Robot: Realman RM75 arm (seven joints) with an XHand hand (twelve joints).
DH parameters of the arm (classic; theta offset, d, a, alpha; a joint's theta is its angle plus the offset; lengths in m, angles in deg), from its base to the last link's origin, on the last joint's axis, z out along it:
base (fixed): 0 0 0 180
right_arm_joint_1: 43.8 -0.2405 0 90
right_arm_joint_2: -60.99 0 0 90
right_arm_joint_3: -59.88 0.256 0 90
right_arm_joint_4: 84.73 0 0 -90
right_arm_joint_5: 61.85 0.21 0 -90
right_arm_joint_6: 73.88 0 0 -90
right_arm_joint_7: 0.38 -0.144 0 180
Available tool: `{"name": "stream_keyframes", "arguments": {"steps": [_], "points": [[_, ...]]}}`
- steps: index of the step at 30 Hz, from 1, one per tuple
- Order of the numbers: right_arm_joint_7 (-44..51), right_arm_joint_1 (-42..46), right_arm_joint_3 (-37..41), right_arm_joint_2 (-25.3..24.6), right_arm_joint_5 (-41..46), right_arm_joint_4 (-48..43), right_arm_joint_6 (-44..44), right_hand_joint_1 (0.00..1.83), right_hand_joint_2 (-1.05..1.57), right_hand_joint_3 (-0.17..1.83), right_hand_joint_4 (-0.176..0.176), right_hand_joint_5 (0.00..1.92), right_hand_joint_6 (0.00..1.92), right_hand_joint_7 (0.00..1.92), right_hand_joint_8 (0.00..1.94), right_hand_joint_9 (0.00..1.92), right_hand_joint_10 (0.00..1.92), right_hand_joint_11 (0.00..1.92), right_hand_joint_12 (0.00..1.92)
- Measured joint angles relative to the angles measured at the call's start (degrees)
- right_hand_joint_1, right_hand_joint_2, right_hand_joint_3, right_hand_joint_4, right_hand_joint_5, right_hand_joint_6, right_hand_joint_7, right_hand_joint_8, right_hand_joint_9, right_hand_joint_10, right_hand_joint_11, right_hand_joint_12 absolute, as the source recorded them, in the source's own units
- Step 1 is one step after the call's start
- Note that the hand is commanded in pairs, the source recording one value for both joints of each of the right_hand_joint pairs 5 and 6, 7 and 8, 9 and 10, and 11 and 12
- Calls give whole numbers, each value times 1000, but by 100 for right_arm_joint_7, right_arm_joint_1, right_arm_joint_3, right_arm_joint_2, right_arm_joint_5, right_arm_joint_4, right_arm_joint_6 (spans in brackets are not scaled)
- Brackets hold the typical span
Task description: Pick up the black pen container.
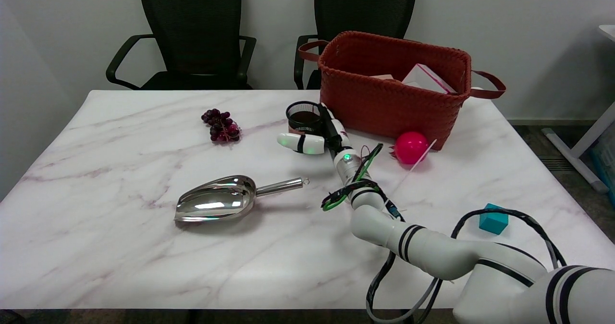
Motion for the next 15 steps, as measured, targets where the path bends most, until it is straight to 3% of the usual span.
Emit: {"name": "stream_keyframes", "arguments": {"steps": [7,15], "points": [[-2,-115,3,-65,14,111,-33,1098,258,191,0,36,36,434,434,313,313,0,0],[-4,-193,6,-130,21,188,-65,1109,333,68,0,146,146,767,767,416,416,45,45]]}}
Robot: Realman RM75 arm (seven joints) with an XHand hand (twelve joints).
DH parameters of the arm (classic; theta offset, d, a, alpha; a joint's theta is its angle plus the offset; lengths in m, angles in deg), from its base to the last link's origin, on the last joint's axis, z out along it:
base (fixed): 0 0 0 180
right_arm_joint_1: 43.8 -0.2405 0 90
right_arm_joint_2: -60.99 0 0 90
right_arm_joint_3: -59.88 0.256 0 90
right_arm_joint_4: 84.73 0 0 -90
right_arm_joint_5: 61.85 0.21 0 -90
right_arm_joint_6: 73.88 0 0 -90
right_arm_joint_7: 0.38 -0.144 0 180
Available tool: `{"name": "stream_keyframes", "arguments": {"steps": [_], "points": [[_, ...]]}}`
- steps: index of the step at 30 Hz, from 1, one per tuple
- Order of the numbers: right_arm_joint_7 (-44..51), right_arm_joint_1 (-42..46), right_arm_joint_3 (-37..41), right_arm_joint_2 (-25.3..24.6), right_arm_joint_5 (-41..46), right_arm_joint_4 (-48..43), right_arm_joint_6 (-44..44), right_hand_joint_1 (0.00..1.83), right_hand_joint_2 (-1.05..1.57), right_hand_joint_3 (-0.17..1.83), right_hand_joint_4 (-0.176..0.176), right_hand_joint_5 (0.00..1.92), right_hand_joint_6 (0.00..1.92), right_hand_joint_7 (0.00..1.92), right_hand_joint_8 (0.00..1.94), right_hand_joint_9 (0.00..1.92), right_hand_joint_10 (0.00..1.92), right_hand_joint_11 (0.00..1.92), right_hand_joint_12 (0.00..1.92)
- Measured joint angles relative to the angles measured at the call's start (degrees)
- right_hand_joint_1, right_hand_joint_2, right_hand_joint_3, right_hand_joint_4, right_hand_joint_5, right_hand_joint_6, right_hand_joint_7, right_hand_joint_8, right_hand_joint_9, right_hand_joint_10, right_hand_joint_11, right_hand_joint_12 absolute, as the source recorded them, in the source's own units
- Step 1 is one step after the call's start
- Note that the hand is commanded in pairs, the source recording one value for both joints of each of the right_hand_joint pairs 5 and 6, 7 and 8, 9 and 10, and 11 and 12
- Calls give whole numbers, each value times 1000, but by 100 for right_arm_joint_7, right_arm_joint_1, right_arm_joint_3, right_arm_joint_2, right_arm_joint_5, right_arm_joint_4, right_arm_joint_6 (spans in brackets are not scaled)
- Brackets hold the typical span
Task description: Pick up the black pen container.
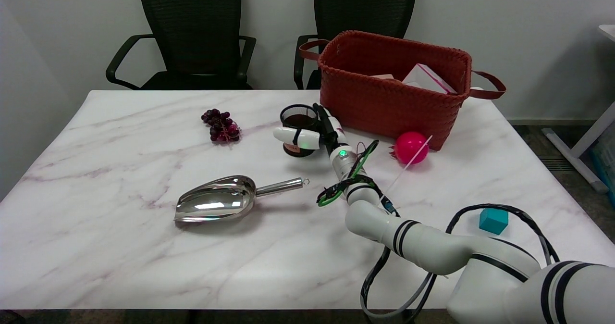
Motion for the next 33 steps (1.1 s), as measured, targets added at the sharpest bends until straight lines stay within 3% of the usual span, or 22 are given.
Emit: {"name": "stream_keyframes", "arguments": {"steps": [5,7,9,12,15,17,19,20,22,24,29,33], "points": [[0,-39,5,-31,3,27,-29,1108,354,-92,0,248,248,975,975,803,803,232,232],[0,-50,9,-43,3,34,-41,1105,344,-145,0,287,287,1011,1011,859,859,306,306],[0,-56,18,-55,3,36,-51,1106,319,-175,0,441,441,1107,1107,971,971,495,495],[0,-60,24,-67,4,36,-63,1143,292,-175,0,616,616,1215,1215,1083,1083,622,622],[-1,-60,31,-82,3,33,-67,1164,283,-159,0,880,880,1311,1311,1167,1167,737,737],[-1,-60,32,-87,3,29,-70,1202,440,162,0,1092,1092,1363,1363,1209,1209,833,833],[-1,-50,33,-91,2,19,-70,1218,529,314,0,1209,1209,1387,1387,1231,1231,879,879],[-1,-46,34,-92,2,13,-69,1225,628,383,0,1414,1414,1418,1418,1258,1258,920,920],[-1,-32,35,-93,2,-6,-68,1234,762,387,0,1775,1775,1473,1473,1300,1300,979,979],[0,-13,37,-93,2,-37,-68,1240,841,388,0,1917,1917,1515,1515,1327,1327,1025,1025],[2,43,38,-76,2,-152,-68,1270,1047,453,0,1880,1880,1581,1581,1374,1374,1110,1110],[3,99,39,-48,3,-280,-36,1278,1042,514,0,1619,1619,1565,1565,1364,1364,1118,1118]]}}
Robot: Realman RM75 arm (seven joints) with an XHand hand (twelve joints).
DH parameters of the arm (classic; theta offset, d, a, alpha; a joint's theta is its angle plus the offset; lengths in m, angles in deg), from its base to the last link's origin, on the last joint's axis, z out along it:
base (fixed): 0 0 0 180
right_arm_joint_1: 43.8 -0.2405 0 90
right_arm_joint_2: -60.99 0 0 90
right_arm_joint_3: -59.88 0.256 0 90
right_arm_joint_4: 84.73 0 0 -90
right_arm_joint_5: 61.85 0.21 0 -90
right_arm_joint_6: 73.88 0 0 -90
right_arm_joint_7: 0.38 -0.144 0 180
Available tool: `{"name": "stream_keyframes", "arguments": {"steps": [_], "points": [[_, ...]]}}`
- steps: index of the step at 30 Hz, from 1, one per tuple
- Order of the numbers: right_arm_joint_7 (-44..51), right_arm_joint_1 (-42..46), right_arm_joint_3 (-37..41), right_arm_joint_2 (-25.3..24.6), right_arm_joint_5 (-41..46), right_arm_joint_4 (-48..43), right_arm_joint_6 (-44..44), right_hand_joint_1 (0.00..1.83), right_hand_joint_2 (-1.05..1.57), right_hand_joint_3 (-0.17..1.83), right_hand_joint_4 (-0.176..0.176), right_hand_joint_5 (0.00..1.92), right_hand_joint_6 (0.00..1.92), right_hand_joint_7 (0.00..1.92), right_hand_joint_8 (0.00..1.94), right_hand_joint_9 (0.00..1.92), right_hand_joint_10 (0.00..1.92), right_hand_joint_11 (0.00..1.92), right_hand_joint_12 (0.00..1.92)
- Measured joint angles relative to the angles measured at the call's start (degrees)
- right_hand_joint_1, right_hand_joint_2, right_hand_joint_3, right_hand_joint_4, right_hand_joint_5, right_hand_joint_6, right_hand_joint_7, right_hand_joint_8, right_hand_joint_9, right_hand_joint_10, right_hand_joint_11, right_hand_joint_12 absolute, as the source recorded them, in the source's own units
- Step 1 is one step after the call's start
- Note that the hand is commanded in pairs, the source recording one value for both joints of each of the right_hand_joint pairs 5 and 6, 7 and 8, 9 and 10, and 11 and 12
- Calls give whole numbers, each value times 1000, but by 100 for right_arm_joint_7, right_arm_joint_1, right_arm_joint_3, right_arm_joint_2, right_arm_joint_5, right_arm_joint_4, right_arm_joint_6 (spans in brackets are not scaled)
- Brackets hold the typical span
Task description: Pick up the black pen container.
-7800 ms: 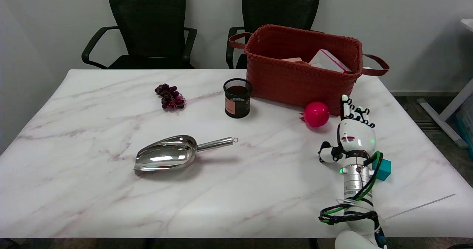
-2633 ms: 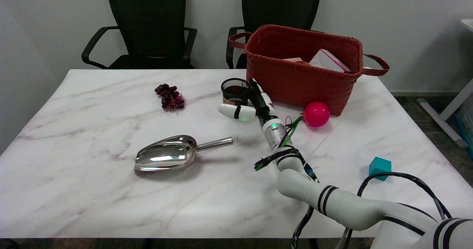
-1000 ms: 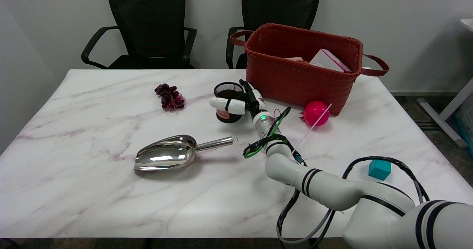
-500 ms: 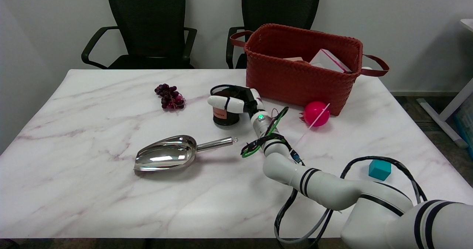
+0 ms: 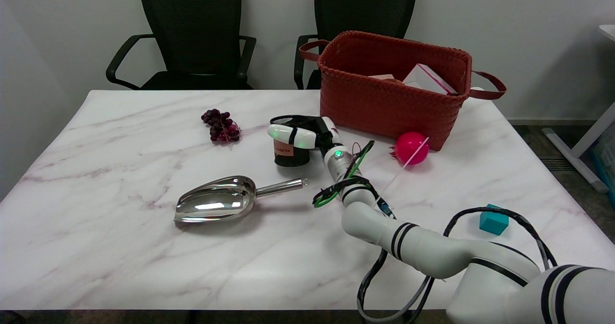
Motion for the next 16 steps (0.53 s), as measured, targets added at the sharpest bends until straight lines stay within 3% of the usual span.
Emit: {"name": "stream_keyframes", "arguments": {"steps": [4,16], "points": [[0,65,4,47,-1,-228,123,1280,1011,574,0,1470,1470,1546,1546,1354,1354,1120,1120],[11,263,20,463,-27,-1455,683,1251,971,676,0,1374,1374,1544,1544,1353,1353,1149,1149]]}}
